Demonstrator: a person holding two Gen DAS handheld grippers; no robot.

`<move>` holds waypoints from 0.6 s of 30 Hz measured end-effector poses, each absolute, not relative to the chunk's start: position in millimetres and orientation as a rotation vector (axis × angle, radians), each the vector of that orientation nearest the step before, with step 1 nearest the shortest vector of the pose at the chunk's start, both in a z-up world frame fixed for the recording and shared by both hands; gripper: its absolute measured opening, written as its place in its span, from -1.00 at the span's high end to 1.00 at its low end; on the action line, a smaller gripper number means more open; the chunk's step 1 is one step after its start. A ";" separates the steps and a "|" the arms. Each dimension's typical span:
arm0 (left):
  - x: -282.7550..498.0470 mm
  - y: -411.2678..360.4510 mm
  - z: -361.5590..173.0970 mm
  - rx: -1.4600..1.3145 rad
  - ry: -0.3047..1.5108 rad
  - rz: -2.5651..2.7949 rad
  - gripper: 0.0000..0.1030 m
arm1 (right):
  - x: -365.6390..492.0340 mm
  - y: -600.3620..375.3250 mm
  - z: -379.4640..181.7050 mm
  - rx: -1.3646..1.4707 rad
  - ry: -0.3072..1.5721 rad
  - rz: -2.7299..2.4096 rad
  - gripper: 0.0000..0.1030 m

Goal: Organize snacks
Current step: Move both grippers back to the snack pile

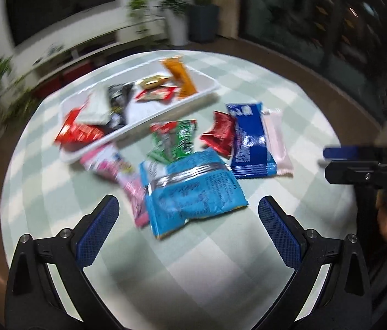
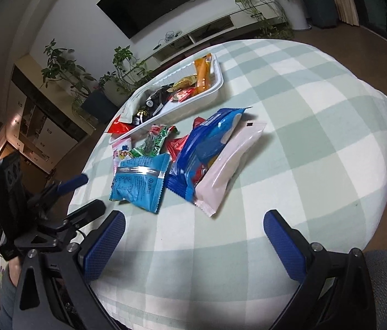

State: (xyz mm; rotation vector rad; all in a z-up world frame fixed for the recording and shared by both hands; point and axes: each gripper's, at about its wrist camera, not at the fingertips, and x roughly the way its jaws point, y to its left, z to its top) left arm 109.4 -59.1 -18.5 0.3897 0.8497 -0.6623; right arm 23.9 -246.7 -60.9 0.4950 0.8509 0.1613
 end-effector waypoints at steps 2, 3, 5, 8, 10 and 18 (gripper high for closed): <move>117.3 -72.8 -17.0 0.478 0.852 -0.715 -0.99 | 22.7 -243.6 -59.2 0.482 0.846 0.169 -0.99; 119.6 -78.7 -18.3 0.526 0.854 -0.740 -0.99 | 22.4 -242.9 -59.1 0.481 0.846 0.171 -0.99; 126.6 -90.1 -22.0 0.608 0.865 -0.778 -0.99 | 22.9 -243.0 -60.1 0.485 0.847 0.174 -0.99; 136.3 -103.2 -27.3 0.720 0.883 -0.830 -0.99 | 22.6 -243.5 -60.3 0.485 0.848 0.175 -0.99; 141.2 -109.4 -30.0 0.770 0.888 -0.876 -0.99 | 22.3 -244.0 -60.3 0.486 0.846 0.174 -0.99; 162.3 -132.1 -58.3 0.934 1.009 -0.937 -0.99 | 20.7 -250.0 -61.3 0.497 0.851 0.173 -0.99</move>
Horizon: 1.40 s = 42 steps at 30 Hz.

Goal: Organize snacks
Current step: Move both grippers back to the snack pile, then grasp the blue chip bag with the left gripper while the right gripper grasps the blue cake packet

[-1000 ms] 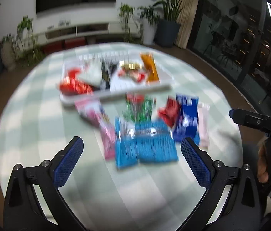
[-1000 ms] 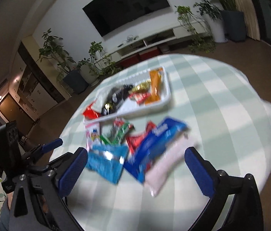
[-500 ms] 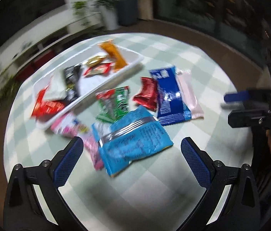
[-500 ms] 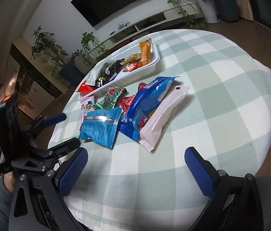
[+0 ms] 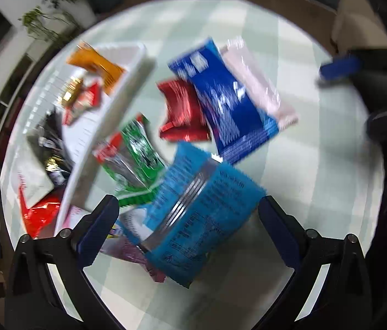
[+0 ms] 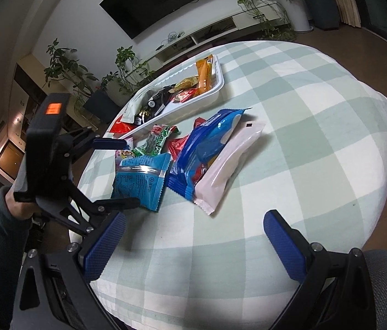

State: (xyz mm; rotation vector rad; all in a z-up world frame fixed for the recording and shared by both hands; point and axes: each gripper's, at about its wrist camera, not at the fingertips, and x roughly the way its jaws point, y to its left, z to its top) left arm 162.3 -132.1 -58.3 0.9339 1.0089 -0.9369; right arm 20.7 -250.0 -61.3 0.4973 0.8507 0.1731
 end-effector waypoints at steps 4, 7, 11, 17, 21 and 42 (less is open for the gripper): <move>167.3 -133.6 -71.3 0.939 1.061 -0.932 -0.96 | 18.9 -251.5 -60.5 0.495 0.848 0.176 -0.99; 172.9 -129.5 -72.2 0.855 1.108 -0.953 -0.61 | 18.8 -253.6 -61.4 0.500 0.848 0.173 -0.99; 173.4 -125.1 -71.9 0.793 1.136 -0.948 -0.34 | 18.1 -254.0 -61.8 0.503 0.846 0.172 -0.99; 172.9 -115.3 -71.2 0.649 1.173 -0.903 -0.05 | 17.1 -252.3 -61.0 0.494 0.845 0.173 -0.98; 163.3 -104.4 -68.9 0.544 1.171 -0.877 0.12 | 16.3 -250.8 -60.3 0.489 0.848 0.165 -0.97; 84.1 -15.6 -53.0 -0.033 1.065 -0.683 0.15 | 75.5 -232.4 -36.1 0.445 0.861 0.165 -0.31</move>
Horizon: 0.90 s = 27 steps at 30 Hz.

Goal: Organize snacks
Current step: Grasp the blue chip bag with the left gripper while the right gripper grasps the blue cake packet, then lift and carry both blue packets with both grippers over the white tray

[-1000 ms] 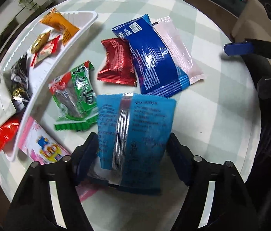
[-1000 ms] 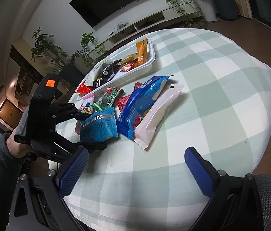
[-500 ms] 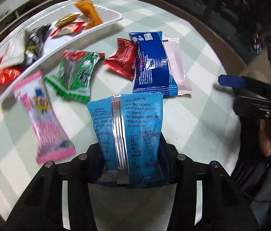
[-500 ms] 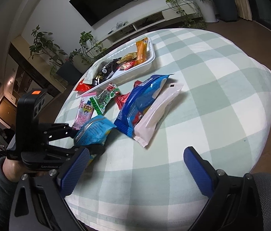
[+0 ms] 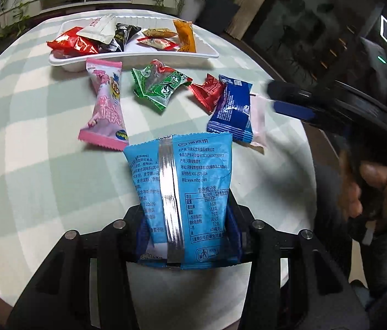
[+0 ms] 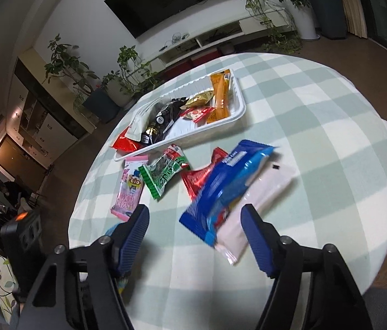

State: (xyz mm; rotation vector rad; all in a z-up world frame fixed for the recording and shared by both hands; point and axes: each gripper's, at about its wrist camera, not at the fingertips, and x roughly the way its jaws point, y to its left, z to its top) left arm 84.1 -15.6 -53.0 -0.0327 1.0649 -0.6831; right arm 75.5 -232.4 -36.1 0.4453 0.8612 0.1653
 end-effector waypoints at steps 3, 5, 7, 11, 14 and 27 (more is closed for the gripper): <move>77.6 -16.3 -54.4 -0.048 1.059 -0.685 0.15 | 98.3 -228.9 -43.8 0.440 0.941 0.138 -0.17; 74.7 -17.0 -55.2 -0.059 1.057 -0.690 0.15 | 111.2 -226.2 -50.7 0.419 0.983 0.119 -0.12; 74.5 -19.3 -56.7 -0.064 1.056 -0.695 0.15 | 121.1 -226.6 -59.1 0.404 1.022 0.085 -0.12; 70.6 -15.2 -58.2 -0.081 1.052 -0.699 0.15 | 136.2 -230.1 -70.1 0.386 1.076 0.036 -0.05; 72.2 -14.2 -58.9 -0.093 1.048 -0.702 0.15 | 145.1 -231.6 -76.0 0.365 1.115 0.017 -0.04; 68.9 -7.0 -59.1 -0.120 1.039 -0.692 0.15 | 146.8 -218.9 -75.6 0.200 1.112 0.006 0.31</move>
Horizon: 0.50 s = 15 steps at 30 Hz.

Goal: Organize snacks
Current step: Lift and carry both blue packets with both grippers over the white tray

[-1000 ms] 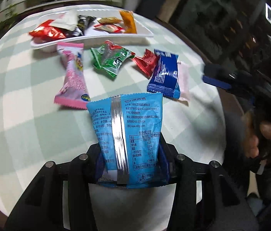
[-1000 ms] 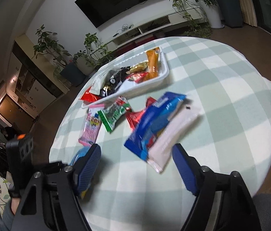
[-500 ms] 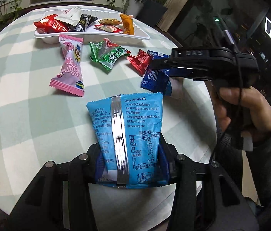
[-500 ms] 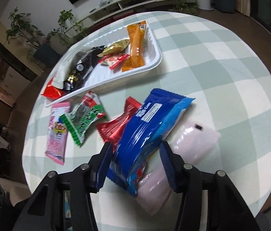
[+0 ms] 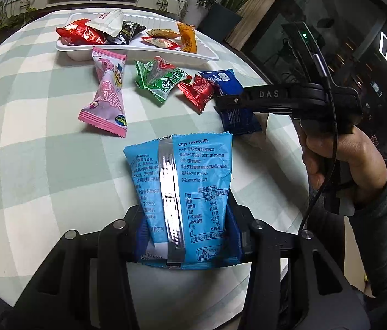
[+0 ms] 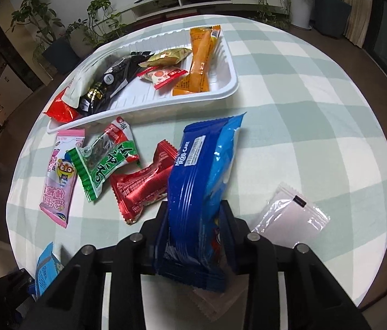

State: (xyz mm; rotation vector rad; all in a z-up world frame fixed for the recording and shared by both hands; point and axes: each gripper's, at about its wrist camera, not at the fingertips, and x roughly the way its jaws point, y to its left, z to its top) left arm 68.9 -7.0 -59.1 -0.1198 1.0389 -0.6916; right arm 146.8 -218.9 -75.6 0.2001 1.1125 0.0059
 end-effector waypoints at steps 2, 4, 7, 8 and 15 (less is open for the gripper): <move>68.2 -6.6 -58.8 -0.122 1.036 -0.690 0.15 | 145.9 -218.9 -75.1 0.201 1.108 0.012 0.39; 68.2 -5.7 -58.0 -0.126 1.032 -0.686 0.16 | 143.6 -219.9 -74.0 0.216 1.099 0.018 0.42; 69.2 -2.4 -57.4 -0.135 1.024 -0.678 0.20 | 135.0 -221.4 -69.6 0.239 1.069 0.023 0.43; 69.1 -1.2 -56.7 -0.138 1.022 -0.677 0.20 | 132.4 -221.1 -67.5 0.247 1.060 0.026 0.44; 69.9 6.6 -47.1 -0.164 1.002 -0.674 0.22 | 104.6 -225.8 -43.1 0.332 0.966 0.083 0.44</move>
